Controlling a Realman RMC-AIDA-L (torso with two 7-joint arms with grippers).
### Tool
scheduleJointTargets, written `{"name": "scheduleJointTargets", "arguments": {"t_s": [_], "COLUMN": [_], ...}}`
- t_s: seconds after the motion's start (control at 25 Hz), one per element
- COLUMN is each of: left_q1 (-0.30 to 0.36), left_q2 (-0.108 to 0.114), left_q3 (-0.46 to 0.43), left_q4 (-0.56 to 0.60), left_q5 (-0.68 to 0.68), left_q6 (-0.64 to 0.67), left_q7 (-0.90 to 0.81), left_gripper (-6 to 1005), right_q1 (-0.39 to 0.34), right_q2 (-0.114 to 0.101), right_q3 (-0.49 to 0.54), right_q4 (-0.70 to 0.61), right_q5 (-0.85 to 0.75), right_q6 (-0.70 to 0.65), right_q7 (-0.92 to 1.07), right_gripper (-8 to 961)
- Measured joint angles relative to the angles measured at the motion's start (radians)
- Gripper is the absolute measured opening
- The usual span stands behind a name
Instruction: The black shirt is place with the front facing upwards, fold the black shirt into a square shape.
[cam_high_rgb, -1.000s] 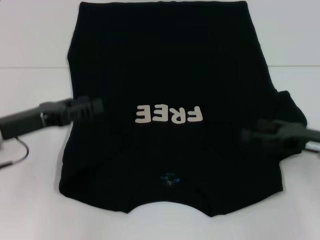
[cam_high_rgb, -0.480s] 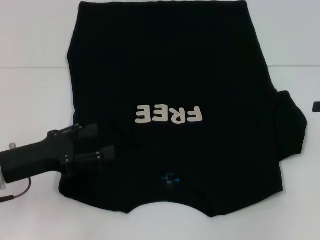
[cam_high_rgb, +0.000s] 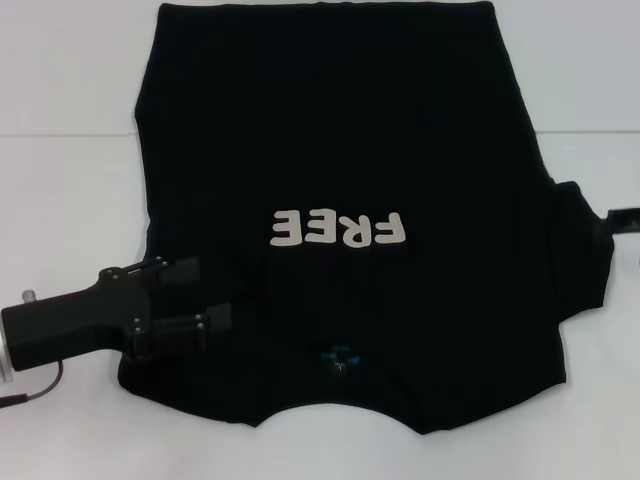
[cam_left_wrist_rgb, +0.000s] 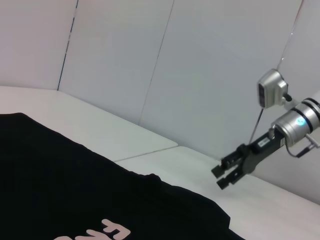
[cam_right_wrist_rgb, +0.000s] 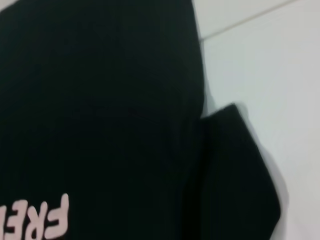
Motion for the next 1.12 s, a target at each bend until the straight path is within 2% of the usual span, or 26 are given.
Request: {"name": "scheduleJointTargets", "arguments": {"t_s": [0.16, 0.6, 1.12], "left_q1": [0.000, -0.003, -0.008], "left_q2": [0.001, 0.002, 0.002], "left_q3": [0.000, 0.000, 0.000], "left_q4": [0.000, 0.001, 0.000], "left_q5": [0.000, 0.000, 0.000], "left_q6": [0.000, 0.000, -0.001], "left_q7": [0.000, -0.002, -0.004], "left_gripper": [909, 909, 908], "right_q1": [0.003, 0.019, 0.029], "right_q2": [-0.002, 0.024, 0.051], "right_q3": [-0.026, -0.043, -0.055], "right_q4": [0.025, 0.079, 0.082], "right_q5": [-0.001, -0.002, -0.001], "right_q6": [0.024, 0.059, 0.088], "right_q7": [0.003, -0.006, -0.016], "right_gripper": [915, 916, 798]}}
